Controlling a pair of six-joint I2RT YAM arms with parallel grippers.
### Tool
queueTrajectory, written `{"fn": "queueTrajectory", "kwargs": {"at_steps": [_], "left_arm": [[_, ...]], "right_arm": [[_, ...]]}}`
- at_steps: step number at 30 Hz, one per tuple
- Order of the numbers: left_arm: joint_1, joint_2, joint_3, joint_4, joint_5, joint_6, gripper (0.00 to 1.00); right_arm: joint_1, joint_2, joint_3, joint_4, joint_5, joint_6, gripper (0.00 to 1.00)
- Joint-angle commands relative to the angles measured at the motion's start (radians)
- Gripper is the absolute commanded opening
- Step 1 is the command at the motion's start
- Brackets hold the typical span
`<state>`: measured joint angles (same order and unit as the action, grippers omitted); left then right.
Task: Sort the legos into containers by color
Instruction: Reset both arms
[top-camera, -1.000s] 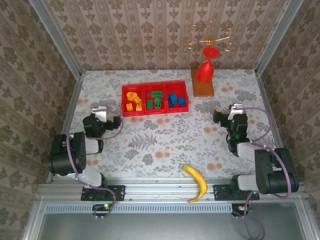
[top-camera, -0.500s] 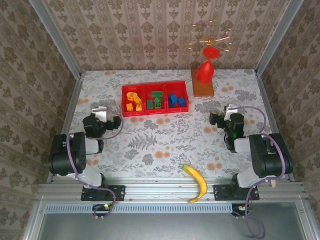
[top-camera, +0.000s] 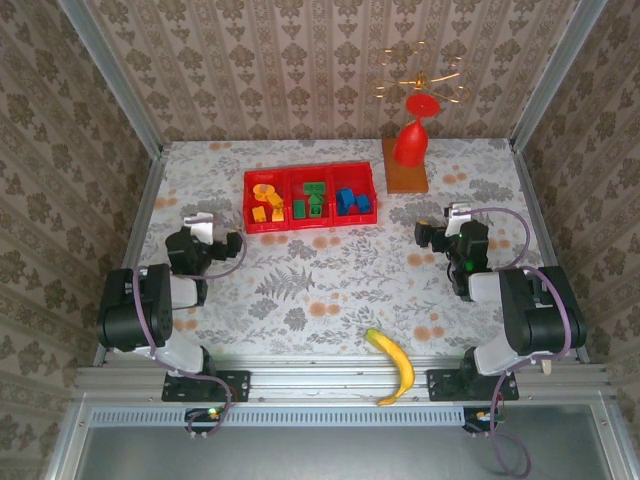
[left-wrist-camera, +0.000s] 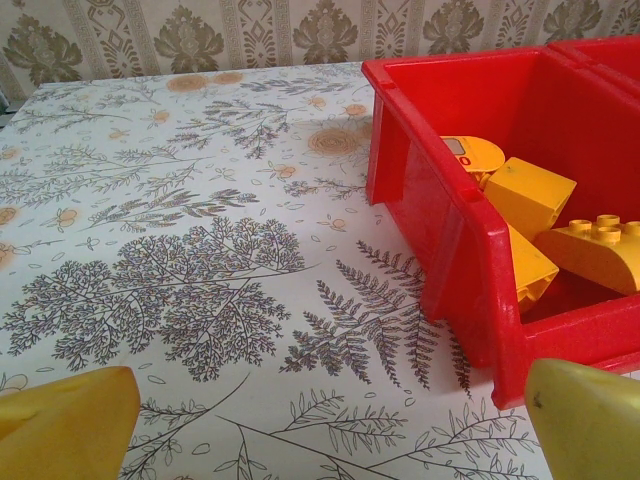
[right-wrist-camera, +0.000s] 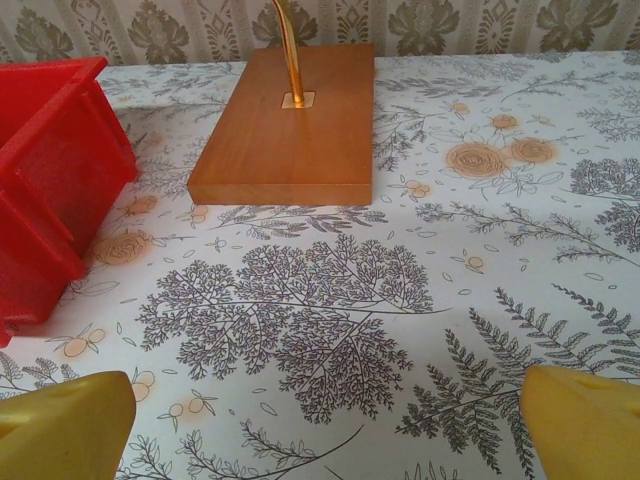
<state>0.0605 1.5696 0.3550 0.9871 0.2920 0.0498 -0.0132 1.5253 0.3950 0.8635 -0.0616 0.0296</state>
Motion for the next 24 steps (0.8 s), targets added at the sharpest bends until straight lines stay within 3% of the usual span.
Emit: {"fn": "queueTrajectory", "kwargs": {"at_steps": [1,24], "left_arm": [[0.004,-0.007,0.009,0.001,0.016,0.023,1.00],[-0.002,-0.008,0.012,-0.007,0.012,0.031,1.00]], "right_arm": [[-0.002,0.000,0.007,-0.003,-0.021,-0.014,1.00],[-0.003,0.002,0.009,-0.004,-0.018,-0.013,1.00]]}}
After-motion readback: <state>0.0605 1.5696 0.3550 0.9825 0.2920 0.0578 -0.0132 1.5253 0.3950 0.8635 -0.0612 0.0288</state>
